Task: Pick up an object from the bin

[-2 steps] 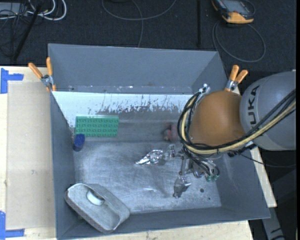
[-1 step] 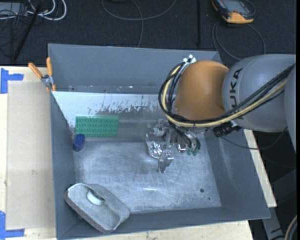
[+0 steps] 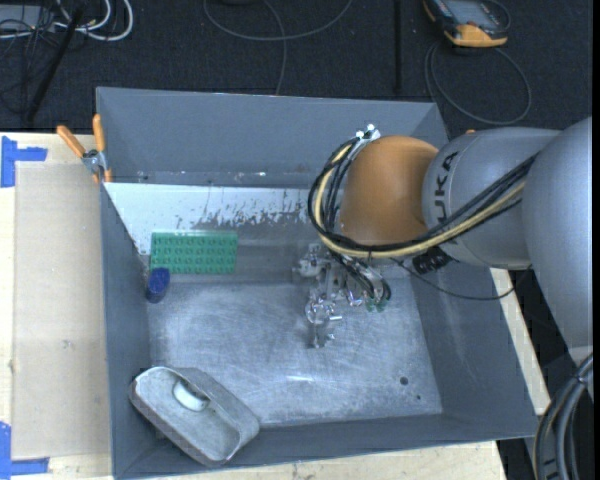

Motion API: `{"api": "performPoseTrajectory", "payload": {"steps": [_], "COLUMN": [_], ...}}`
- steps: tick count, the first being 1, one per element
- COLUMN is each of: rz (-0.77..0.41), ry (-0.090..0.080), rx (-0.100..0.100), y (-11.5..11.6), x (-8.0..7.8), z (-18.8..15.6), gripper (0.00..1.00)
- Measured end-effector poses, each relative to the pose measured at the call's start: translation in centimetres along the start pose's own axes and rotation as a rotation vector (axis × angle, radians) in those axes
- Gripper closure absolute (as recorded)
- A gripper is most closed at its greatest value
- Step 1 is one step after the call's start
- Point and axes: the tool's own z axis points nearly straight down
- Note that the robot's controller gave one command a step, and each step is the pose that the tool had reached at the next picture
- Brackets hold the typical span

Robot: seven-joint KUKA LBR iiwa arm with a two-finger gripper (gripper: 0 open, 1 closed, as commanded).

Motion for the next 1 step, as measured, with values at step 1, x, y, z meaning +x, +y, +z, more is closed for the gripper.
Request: {"api": "performPoseTrajectory", "payload": {"steps": [1], "rz": [-0.014], "ry": [-0.003], "rx": [0.001], "y": [-4.67], "x": [1.43], "z": [-0.21], "gripper": [0.0]}}
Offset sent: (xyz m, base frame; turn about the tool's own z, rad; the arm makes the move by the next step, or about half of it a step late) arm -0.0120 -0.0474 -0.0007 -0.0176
